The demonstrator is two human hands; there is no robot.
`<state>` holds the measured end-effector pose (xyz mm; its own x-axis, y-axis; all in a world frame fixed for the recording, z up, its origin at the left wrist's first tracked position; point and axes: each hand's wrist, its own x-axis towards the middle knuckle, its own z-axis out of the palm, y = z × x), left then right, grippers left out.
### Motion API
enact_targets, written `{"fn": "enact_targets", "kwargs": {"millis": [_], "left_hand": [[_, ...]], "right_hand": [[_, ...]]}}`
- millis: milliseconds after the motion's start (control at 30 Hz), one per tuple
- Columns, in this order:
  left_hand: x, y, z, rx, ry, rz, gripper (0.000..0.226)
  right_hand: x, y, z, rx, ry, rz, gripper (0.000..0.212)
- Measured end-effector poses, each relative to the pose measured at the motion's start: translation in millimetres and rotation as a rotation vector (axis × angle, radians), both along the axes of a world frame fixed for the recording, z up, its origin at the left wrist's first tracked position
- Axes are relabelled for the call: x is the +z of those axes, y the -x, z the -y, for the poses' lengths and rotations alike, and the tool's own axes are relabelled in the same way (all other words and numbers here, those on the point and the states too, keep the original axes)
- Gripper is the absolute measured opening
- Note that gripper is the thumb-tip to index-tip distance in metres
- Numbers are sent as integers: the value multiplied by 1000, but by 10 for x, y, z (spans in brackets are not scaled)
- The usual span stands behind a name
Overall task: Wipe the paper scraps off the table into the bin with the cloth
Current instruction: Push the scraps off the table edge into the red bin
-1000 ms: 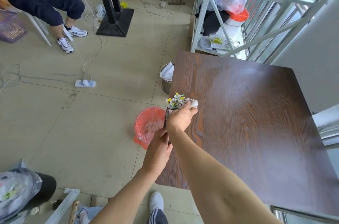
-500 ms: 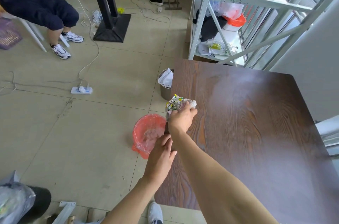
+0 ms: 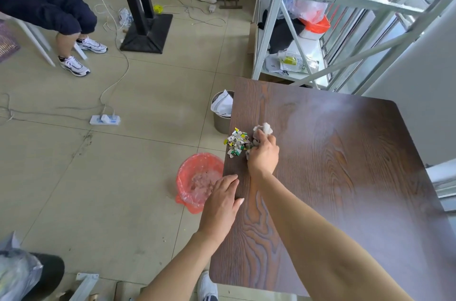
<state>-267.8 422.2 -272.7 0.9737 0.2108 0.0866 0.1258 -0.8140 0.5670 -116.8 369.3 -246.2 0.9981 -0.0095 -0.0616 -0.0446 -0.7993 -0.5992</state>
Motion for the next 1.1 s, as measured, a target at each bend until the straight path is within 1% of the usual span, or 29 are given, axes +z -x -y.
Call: {"fn": "enact_targets", "kwargs": {"millis": [133,233,533,833,967,1100], "left_hand": [[-27,-80,13,36,-12,-16,46],[-49,-86,18,44,-10,-8,47],[18,-189,-59,7,56,-25,53],[17,-187,-75,-2,49,10,48],[-6,-192,-77,-2,46,-1,50],[-14,-188,-80,5,8,2,50]], "right_hand": [[-47,-100,-95,125,59,28,66],[-47,-98,-132,198,66,56,70],[-49,-14,-428,273,30,65,72],[26,-82,-640,393,19,14,64],[29,-139,-621,395,-56,-7,62],[44,-157,-401,386,-119,27,56]]}}
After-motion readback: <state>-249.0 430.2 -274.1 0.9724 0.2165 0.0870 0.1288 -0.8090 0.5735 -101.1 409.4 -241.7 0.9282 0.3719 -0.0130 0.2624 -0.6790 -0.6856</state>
